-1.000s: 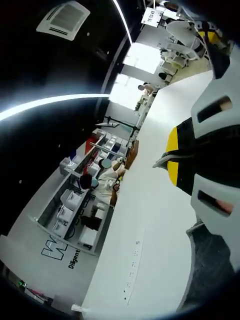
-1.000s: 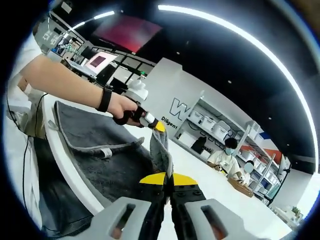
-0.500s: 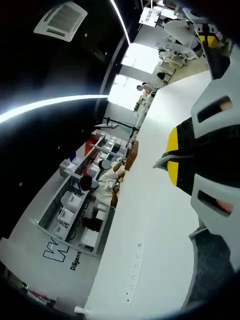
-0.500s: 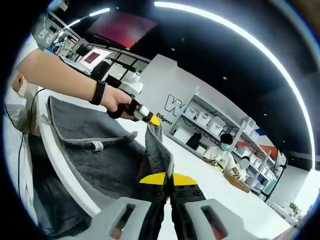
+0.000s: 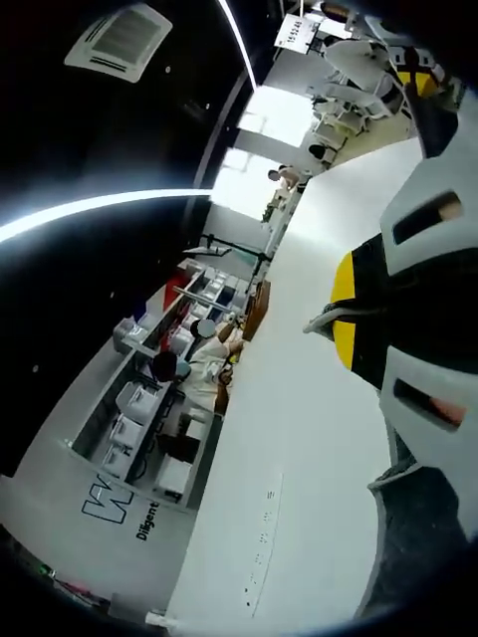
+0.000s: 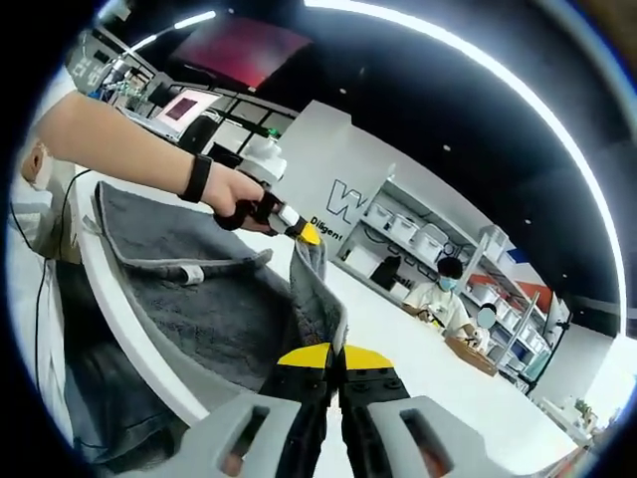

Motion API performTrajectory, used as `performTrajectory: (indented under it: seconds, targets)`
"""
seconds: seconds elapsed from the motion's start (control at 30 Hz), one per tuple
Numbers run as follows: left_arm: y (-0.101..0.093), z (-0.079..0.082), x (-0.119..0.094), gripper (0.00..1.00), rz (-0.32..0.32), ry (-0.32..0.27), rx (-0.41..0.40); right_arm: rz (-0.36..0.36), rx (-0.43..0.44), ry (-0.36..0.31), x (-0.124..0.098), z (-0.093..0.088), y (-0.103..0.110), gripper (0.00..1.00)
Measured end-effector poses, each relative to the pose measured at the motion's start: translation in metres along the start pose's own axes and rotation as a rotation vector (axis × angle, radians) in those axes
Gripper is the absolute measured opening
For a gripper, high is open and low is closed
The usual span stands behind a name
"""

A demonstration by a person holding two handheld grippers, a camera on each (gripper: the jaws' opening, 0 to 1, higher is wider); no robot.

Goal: Open the folded towel by lifting each exposed corner and separating the folded layers until the towel lies flat within the target outline without major curled edges

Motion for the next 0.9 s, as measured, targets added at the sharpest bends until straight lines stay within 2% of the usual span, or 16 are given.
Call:
performTrajectory:
  seconds: [0.33,0.67,0.9]
  targets:
    - [0.006,-0.003,0.014,0.02,0.002,0.011,-0.029,0.013,-0.002,0.023,-0.003,-0.007,0.002,0.0]
    - [0.007,-0.016,0.022,0.02,0.0,0.032,-0.054,0.029,-0.003,0.034,-0.002,-0.016,0.007,0.0]
    - [0.009,-0.021,0.028,0.02,-0.001,0.038,-0.076,0.048,0.003,0.02,-0.003,-0.014,0.012,0.0]
Point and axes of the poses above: the point that each gripper's makers call its tool centre point, and the gripper's own axes: x roughly forward along the fingers, y roughly to its left, z roughly out of its top, the point moved 4 cm from there along -x, roughly backward along the fingers, and after that the axes turned 11 degrees about y, right-handed, at the moved point
